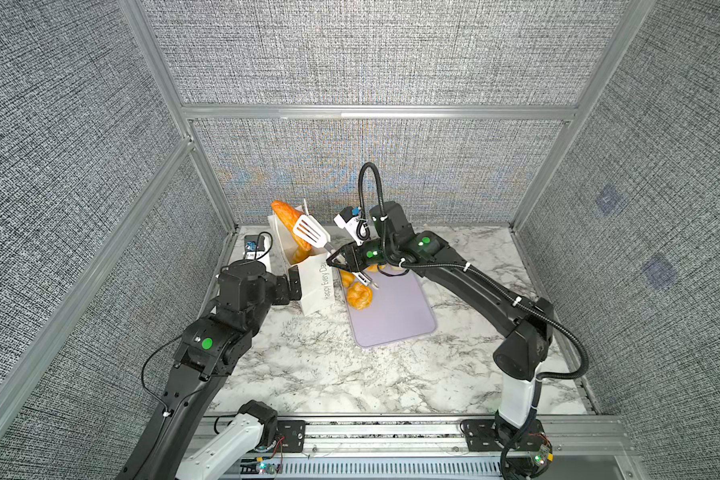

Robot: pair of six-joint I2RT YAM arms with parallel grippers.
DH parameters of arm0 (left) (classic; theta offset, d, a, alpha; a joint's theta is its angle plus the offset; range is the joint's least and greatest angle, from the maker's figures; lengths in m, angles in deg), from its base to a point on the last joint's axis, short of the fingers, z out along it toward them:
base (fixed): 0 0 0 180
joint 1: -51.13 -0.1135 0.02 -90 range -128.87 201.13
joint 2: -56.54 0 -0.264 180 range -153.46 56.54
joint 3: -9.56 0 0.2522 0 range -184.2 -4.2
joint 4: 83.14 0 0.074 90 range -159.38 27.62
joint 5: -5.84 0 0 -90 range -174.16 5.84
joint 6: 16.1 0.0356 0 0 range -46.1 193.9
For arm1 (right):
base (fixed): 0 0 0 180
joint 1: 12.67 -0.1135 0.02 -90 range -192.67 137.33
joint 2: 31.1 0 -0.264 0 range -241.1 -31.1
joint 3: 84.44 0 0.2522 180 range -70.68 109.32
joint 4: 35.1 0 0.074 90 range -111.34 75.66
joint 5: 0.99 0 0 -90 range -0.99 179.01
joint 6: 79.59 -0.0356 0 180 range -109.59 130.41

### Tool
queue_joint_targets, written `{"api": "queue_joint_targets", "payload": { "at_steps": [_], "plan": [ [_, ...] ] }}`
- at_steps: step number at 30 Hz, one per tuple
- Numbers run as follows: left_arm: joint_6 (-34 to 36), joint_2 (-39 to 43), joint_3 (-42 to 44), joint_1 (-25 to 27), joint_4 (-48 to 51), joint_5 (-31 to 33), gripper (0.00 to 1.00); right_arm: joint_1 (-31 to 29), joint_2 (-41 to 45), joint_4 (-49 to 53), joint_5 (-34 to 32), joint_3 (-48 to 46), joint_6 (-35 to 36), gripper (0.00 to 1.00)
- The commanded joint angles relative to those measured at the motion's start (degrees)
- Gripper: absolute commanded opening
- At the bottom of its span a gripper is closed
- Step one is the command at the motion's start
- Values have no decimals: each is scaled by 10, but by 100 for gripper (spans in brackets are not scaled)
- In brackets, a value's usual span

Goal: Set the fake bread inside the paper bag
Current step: 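Open the tongs over the bag opening with the right gripper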

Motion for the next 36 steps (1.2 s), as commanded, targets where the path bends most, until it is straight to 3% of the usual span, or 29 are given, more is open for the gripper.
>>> {"api": "queue_joint_targets", "payload": {
  "at_steps": [1, 10, 26, 36],
  "plan": [
    [0, 2, -1, -1, 5, 0, 99, 0, -5, -5, -9, 13, -1, 32],
    [3, 4, -1, -2, 13, 4, 99, 0, -27, 33, -35, 45, -4, 33],
    [9, 5, -7, -1, 21, 5, 100, 0, -22, 51, -58, 56, 1, 49],
    [7, -6, -14, -1, 26, 9, 99, 0, -7, 55, -68, 59, 9, 52]
  ]
}}
